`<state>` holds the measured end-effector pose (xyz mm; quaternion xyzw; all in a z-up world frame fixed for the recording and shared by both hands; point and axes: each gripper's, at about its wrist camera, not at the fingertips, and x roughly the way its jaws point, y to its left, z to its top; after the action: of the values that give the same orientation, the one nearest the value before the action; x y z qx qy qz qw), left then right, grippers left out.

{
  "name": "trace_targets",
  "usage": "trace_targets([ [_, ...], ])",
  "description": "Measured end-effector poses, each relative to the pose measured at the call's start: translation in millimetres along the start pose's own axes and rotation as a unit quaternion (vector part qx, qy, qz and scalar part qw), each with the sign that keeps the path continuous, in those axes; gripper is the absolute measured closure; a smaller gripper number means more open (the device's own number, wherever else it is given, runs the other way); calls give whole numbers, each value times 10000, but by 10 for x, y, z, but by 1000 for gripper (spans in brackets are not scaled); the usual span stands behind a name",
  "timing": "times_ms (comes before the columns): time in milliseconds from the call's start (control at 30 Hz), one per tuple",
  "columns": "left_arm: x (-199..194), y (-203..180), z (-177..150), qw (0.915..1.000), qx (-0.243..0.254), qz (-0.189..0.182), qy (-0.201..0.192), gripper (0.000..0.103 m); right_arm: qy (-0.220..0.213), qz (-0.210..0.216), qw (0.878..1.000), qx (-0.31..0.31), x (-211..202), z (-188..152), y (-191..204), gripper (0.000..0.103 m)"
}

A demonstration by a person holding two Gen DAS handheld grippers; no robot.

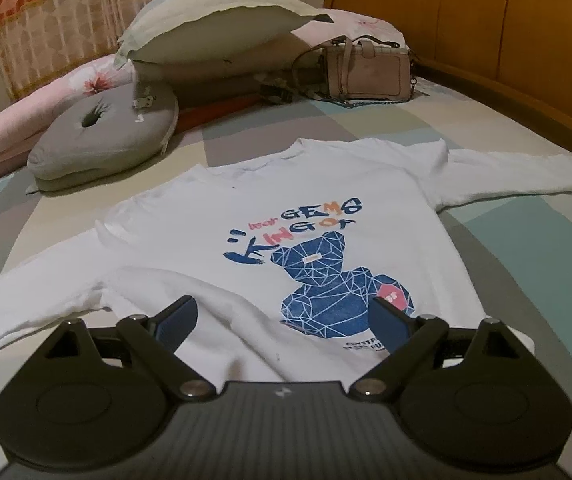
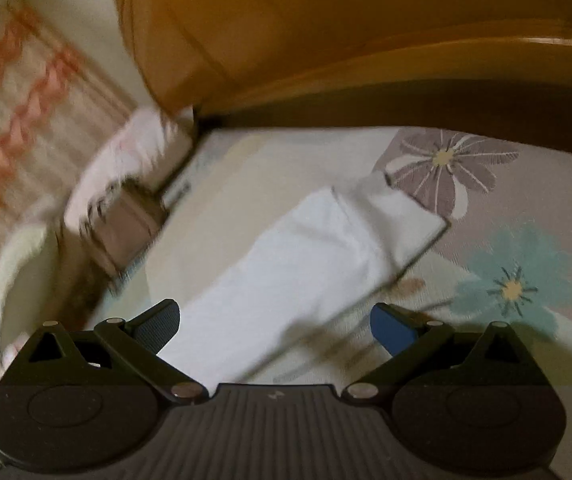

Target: Fold clothes

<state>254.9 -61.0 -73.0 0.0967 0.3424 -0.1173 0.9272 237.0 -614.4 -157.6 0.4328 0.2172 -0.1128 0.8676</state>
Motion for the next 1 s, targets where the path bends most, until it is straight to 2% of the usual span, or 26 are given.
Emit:
trace_targets([
  [100,-12,26,8,10000,-82,45,2,11,-251,259,9984,434,117,112,-171,0],
  [167,-19,41,16,9999,-117,49,0,11,-357,135,9983,441,181,158,-188,2],
  [267,-32,45,20,9999,-127,38,-14,11,-454,-199,9982,322,242,191,-164,20],
  [300,-35,46,18,9999,-119,33,-21,11,-469,-363,9980,239,249,187,-146,32],
  [333,-36,48,17,9999,-118,31,-20,11,-481,-558,9971,166,252,182,-139,51],
  [367,-37,52,14,9999,-121,30,-16,11,-483,-757,9959,111,253,175,-140,63],
  [400,-36,55,11,9999,-122,24,-9,11,-485,-957,9942,56,255,167,-141,87],
  [500,-47,61,1,9999,-106,9,-7,11,-495,-1074,9930,70,209,145,-126,89],
  [633,-61,98,-10,9999,-142,43,-21,11,-653,-1413,9868,-437,86,57,46,89],
  [767,-56,135,-14,9998,-180,44,-32,11,-773,-1705,9820,-268,-20,6,37,86],
  [800,-55,138,-13,9998,-175,34,-36,11,-722,-1908,9788,-200,-13,1,33,67],
  [833,-56,141,-14,9999,-157,33,-43,11,-714,-2172,9734,-143,-19,-9,53,59],
  [867,-59,143,-15,9999,-142,50,-53,11,-805,-2436,9665,-120,-57,-29,103,55],
  [900,-57,151,-16,9998,-153,63,-56,11,-956,-2719,9575,-131,-113,-52,182,45],
  [933,-55,161,-18,9998,-166,75,-58,11,-1131,-2890,9503,-242,-162,-88,303,41],
  [967,-52,170,-19,9998,-180,87,-60,11,-1285,-2860,9485,-448,-196,-135,450,41],
  [1000,-43,185,-17,9997,-212,105,-51,11,-1339,-2738,9501,-665,-205,-180,599,35],
])
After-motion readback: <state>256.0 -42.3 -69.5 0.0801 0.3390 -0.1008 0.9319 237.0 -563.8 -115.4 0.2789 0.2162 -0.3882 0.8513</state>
